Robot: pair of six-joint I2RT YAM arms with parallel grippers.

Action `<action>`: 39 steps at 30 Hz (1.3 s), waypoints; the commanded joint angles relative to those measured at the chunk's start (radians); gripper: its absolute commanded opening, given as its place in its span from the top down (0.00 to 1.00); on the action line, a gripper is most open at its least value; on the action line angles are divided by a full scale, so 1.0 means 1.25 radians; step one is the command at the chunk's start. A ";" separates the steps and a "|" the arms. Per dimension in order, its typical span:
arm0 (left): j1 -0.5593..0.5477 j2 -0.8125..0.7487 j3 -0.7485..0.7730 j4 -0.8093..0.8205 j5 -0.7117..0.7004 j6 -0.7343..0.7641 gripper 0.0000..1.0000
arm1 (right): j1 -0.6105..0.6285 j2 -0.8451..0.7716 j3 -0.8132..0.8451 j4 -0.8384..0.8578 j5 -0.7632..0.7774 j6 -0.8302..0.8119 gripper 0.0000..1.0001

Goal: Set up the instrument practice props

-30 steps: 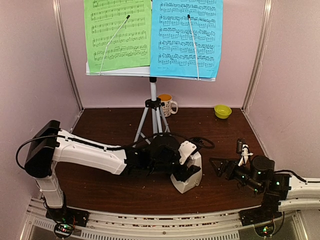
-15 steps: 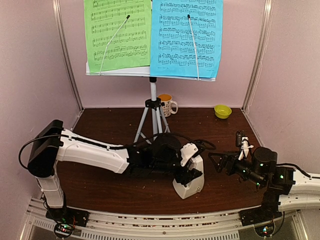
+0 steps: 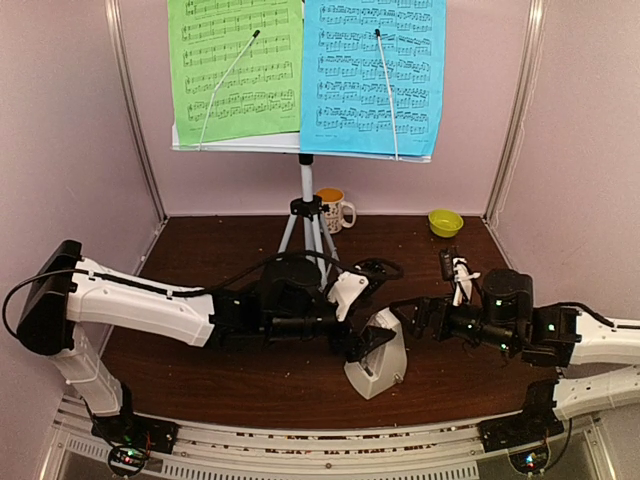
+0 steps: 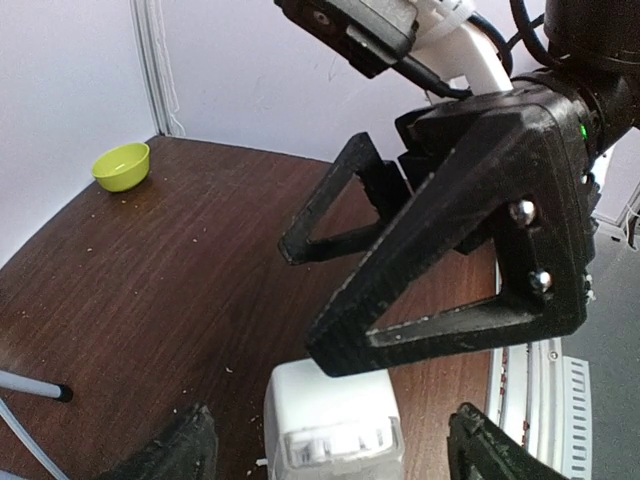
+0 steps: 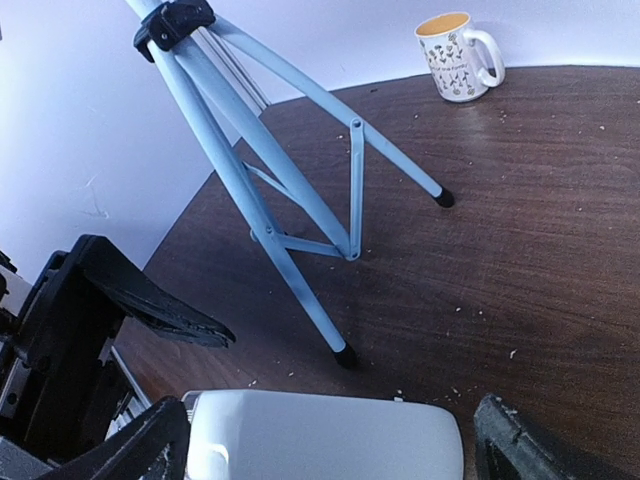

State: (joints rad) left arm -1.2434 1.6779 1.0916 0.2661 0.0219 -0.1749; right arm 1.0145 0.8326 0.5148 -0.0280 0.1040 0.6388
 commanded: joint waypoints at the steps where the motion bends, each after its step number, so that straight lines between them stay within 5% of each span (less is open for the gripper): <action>1: 0.003 -0.032 -0.049 0.088 -0.023 -0.013 0.22 | -0.004 0.020 0.018 0.007 -0.056 0.035 0.00; 11: 0.004 -0.001 -0.021 0.075 -0.042 -0.024 0.30 | -0.020 0.032 -0.031 0.050 -0.083 0.070 0.00; 27: 0.008 0.008 -0.024 0.061 -0.012 -0.012 0.58 | -0.026 0.046 -0.071 0.041 -0.077 0.062 0.03; 30: 0.010 0.009 -0.013 0.041 -0.018 -0.010 0.59 | -0.026 0.045 -0.070 0.035 -0.072 0.059 0.04; 34: 0.009 0.010 0.005 0.018 -0.021 -0.005 0.47 | -0.026 0.048 -0.081 0.033 -0.065 0.056 0.05; 39: 0.007 0.008 0.007 0.024 -0.027 -0.004 0.54 | -0.025 0.043 -0.104 0.038 -0.056 0.057 0.05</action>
State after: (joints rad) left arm -1.2411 1.6794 1.0733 0.2745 0.0090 -0.1913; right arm 0.9867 0.8795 0.4389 0.1158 0.0006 0.7296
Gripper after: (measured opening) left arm 0.497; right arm 0.948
